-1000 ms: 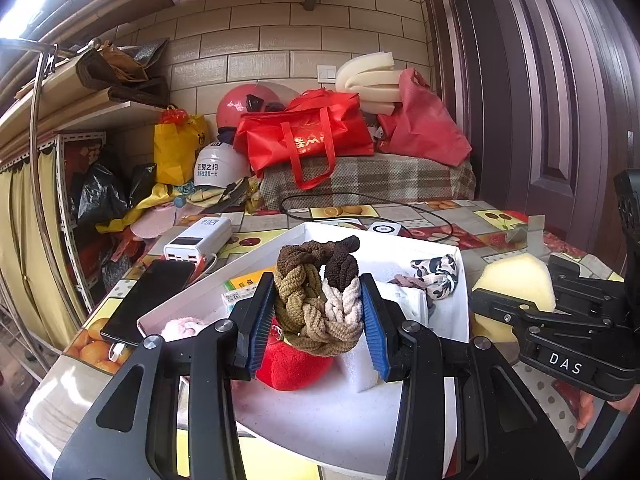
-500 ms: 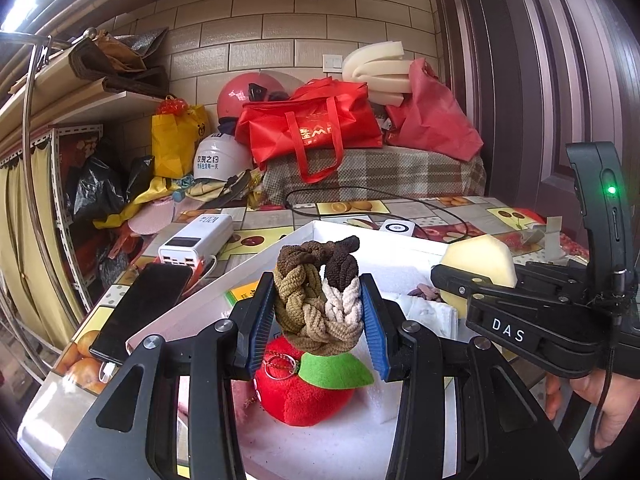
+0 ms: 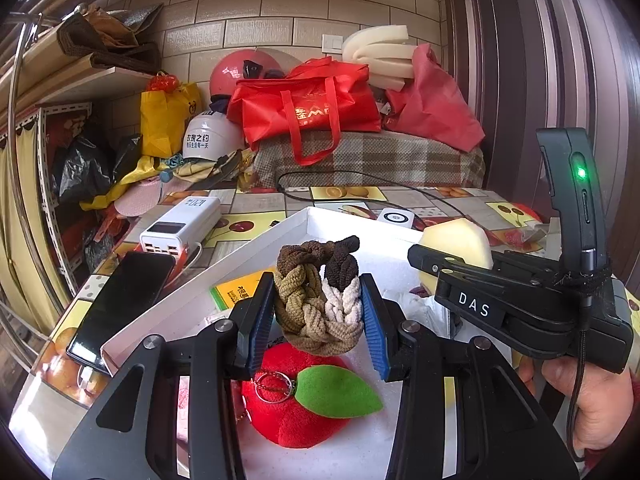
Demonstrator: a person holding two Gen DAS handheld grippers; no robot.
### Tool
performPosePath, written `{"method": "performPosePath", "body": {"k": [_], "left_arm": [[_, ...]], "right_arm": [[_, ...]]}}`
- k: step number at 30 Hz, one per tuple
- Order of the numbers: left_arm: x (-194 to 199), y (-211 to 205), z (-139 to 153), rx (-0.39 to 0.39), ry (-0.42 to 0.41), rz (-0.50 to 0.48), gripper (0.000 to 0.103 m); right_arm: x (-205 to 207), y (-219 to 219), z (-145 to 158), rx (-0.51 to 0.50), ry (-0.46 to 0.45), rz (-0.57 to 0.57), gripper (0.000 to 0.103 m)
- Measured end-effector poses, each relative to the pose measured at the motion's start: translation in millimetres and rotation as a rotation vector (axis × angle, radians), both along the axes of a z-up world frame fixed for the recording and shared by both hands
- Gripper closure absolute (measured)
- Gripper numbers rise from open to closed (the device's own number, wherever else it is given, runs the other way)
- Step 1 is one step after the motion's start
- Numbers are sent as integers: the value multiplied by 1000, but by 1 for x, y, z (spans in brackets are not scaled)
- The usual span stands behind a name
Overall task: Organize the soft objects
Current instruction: 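Open the left tool to drop the rope knot while the right tool releases the sponge block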
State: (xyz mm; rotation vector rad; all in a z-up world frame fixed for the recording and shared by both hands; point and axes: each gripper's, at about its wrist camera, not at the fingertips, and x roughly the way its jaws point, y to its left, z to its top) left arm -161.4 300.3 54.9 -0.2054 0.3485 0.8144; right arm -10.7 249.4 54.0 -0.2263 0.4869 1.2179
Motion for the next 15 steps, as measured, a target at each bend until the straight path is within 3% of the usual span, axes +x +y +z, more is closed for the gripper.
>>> {"method": "performPosePath", "body": {"k": [6, 7, 9, 10, 11, 13, 15], "left_arm": [[1, -1, 1, 20, 2, 14, 62], [1, -1, 2, 27, 1, 22, 54], [-1, -4, 3, 47, -1, 52, 31], [-1, -6, 3, 57, -2, 56, 7], [-3, -6, 3, 68, -1, 95, 0], [-6, -5, 3, 66, -15, 95, 0], [-7, -5, 2, 68, -17, 102, 0]], "right_arm": [[-1, 2, 1, 0, -2, 0, 76], [0, 2, 1, 0, -1, 0, 75], [0, 2, 1, -3, -2, 1, 66], [-1, 2, 1, -3, -6, 2, 49], [-2, 2, 1, 0, -11, 6, 29], [-6, -1, 3, 17, -33, -3, 21], [-6, -3, 4, 30, -37, -4, 19]]}}
